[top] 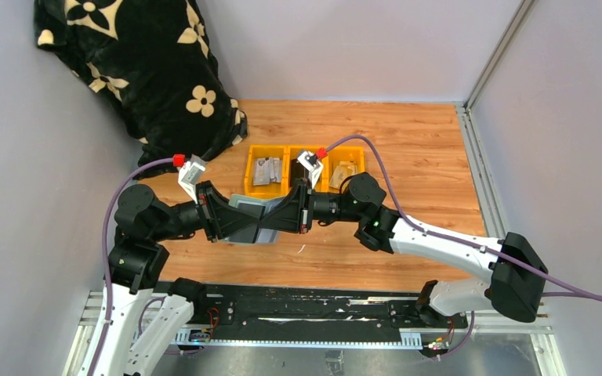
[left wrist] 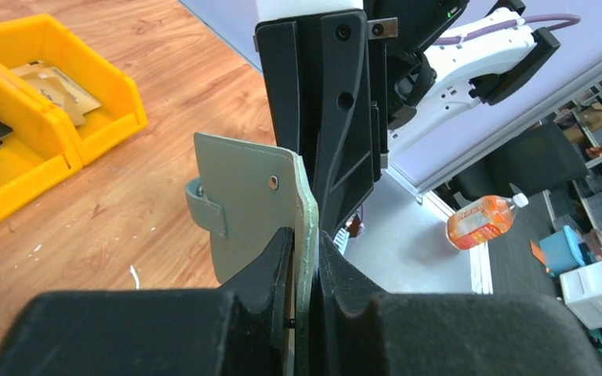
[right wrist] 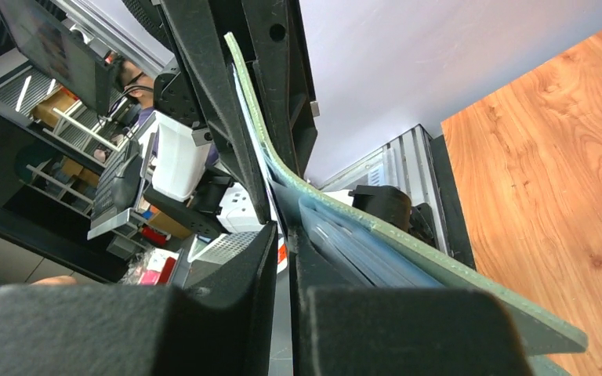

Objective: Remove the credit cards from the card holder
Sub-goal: Remove the credit card from the card holder, then place the credit card in the storage box, then place the card holder at the center of the board.

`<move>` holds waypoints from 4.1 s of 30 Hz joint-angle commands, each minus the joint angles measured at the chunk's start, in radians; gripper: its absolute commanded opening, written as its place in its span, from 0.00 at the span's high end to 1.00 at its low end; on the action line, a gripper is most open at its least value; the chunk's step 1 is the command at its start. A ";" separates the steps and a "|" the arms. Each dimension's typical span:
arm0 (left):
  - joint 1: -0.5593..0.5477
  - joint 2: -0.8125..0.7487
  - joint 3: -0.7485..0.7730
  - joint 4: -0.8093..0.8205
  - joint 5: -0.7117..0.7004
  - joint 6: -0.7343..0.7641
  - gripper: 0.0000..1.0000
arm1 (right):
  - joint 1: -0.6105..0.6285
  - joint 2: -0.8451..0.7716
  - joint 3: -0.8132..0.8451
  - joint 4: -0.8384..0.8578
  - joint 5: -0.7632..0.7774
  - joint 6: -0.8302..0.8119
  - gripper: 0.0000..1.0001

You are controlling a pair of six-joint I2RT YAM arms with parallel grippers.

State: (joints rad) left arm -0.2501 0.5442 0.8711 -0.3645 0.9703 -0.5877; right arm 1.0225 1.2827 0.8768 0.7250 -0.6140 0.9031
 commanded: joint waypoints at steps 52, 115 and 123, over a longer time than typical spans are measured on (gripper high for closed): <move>-0.009 0.063 0.113 -0.115 0.010 0.117 1.00 | -0.084 -0.035 -0.202 0.433 -0.010 0.239 1.00; -0.323 0.797 -0.013 -0.058 -0.923 1.474 0.40 | -0.492 -0.060 0.101 -0.927 0.399 -0.470 0.47; -0.323 0.772 -0.006 -0.391 -0.573 1.495 0.37 | -0.492 -0.129 0.060 -0.979 0.418 -0.456 0.47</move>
State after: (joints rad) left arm -0.5652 1.3258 0.8482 -0.5816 0.1848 0.8635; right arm 0.5426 1.1912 0.9539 -0.2100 -0.2237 0.4290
